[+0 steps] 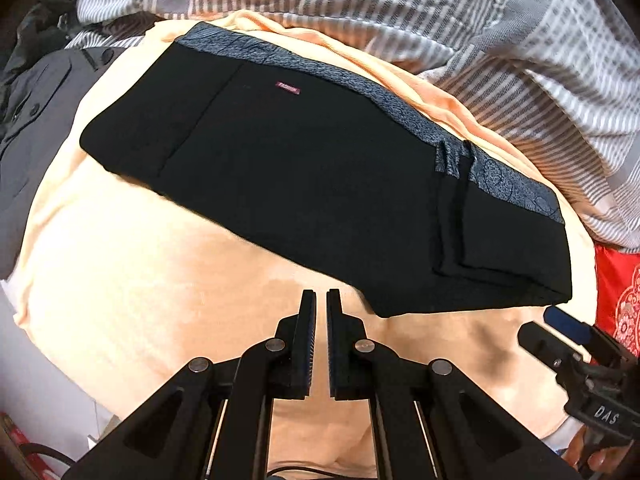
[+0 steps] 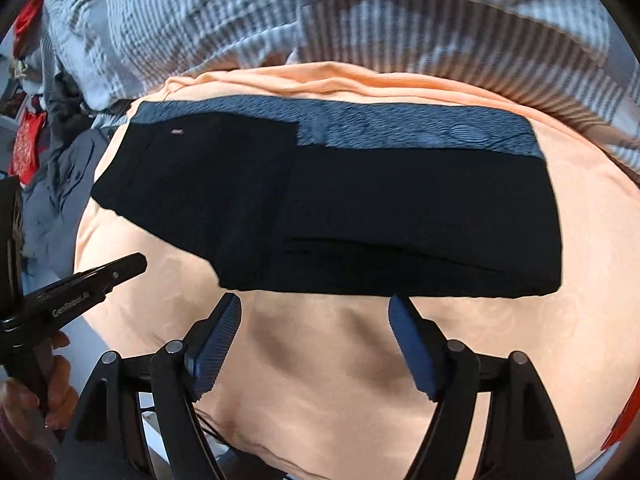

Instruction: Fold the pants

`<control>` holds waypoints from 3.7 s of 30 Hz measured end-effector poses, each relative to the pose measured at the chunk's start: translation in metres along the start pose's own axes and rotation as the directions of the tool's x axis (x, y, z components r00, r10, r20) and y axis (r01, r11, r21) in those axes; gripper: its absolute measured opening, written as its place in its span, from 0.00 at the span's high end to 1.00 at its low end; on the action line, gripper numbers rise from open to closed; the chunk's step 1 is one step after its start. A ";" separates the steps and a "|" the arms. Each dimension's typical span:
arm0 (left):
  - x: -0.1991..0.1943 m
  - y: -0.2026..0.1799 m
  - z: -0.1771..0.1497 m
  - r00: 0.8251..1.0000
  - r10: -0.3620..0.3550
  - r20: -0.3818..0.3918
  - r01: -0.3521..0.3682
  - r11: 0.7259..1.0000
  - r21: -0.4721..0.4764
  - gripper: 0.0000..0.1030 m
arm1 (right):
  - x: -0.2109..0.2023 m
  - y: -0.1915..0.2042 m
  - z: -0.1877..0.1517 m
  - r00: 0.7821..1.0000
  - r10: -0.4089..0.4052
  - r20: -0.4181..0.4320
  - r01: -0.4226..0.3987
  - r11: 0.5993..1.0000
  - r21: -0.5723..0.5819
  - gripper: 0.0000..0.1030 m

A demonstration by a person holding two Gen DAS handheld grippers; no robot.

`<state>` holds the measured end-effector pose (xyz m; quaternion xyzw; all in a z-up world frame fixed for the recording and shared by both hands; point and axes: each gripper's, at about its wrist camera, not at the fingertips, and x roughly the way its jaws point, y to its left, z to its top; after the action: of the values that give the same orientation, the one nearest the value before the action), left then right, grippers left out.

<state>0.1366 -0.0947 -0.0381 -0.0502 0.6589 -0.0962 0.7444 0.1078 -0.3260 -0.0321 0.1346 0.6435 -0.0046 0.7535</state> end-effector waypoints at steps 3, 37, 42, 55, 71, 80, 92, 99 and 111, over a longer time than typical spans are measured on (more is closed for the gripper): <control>-0.001 0.005 0.001 1.000 -0.015 -0.004 0.015 1.000 -0.014 0.91 | 0.000 0.009 0.001 1.000 0.003 0.001 -0.003 1.000 -0.012 0.22; 0.018 0.141 0.066 0.956 -0.213 0.203 0.278 0.882 -0.381 0.02 | 0.037 0.033 0.010 0.996 -0.012 -0.092 0.008 0.999 -0.034 0.21; 0.031 0.154 0.070 0.920 -0.291 0.262 0.380 0.829 -0.411 0.02 | 0.046 0.036 0.011 0.995 -0.002 -0.100 -0.001 0.999 -0.035 0.21; 0.037 0.137 0.087 0.904 -0.308 0.297 0.404 0.842 -0.357 0.02 | 0.054 0.053 0.022 0.995 0.012 -0.094 -0.017 0.999 -0.049 0.21; -0.005 0.052 0.093 0.939 0.201 0.278 -0.176 0.978 -0.114 0.74 | 0.002 0.056 0.118 0.993 0.114 -0.041 -0.117 0.991 -0.062 0.21; -0.016 0.012 0.087 0.894 0.272 0.357 -0.303 0.953 0.032 0.75 | 0.017 0.174 0.221 0.919 0.276 -0.282 -0.338 0.919 -0.202 0.00; -0.016 0.011 0.083 0.888 0.266 0.376 -0.304 0.951 0.047 0.75 | 0.127 0.341 0.223 0.806 -0.116 -0.580 -0.268 0.802 -0.533 0.00; -0.014 0.008 0.080 0.883 0.272 0.383 -0.323 0.943 0.075 0.75 | 0.159 0.325 0.213 0.768 -0.140 -0.625 -0.270 0.814 -0.515 0.51; -0.052 -0.069 0.058 0.853 0.202 0.480 -0.371 0.884 0.286 0.75 | 0.049 0.187 0.206 0.848 0.379 -0.371 -0.474 0.856 -0.207 0.80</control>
<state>0.1827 -0.1544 0.0342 0.1706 0.4447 -0.0903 0.8746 0.3498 -0.1805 -0.0144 0.1625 0.7027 0.2807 0.6332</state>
